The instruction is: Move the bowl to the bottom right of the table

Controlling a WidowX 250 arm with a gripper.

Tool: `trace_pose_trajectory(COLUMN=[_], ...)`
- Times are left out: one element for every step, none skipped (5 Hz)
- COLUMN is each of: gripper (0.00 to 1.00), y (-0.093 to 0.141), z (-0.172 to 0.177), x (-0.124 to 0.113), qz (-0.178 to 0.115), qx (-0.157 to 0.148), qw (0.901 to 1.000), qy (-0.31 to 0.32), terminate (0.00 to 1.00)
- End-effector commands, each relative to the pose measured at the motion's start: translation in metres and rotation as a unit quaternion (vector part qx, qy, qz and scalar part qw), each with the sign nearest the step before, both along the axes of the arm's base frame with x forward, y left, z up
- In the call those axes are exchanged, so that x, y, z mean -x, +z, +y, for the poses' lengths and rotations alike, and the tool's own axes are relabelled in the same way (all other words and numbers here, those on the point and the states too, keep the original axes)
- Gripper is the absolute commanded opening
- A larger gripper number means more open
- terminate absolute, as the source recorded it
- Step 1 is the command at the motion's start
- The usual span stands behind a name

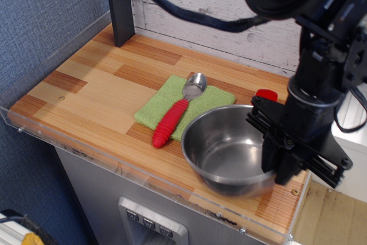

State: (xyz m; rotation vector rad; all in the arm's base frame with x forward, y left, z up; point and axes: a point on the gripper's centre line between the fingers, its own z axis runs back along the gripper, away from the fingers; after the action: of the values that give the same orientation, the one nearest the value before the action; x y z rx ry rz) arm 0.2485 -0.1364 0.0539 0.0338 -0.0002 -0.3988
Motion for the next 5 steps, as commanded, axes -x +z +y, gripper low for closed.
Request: trace_pose_trajectory(gripper=[1.0, 1.0, 1.0, 1.0, 1.0], y=[0.014, 0.04, 0.07, 0.079, 0.081], z=[-0.006, 0.014, 0.065, 0.115, 0.152], x=[0.005, 0.002, -0.003, -0.001, -0.008], qz=[-0.023, -0.053, -0.055, -0.054, -0.059], qx=[0.004, 0.028, 0.036, 0.049, 0.071], qw=[0.9993, 0.9978, 0.9861, 0.9586, 0.9363], qy=[-0.029, 0.027, 0.152, 0.275, 0.339], terminate=[0.0, 0.0, 0.0, 0.0, 0.0])
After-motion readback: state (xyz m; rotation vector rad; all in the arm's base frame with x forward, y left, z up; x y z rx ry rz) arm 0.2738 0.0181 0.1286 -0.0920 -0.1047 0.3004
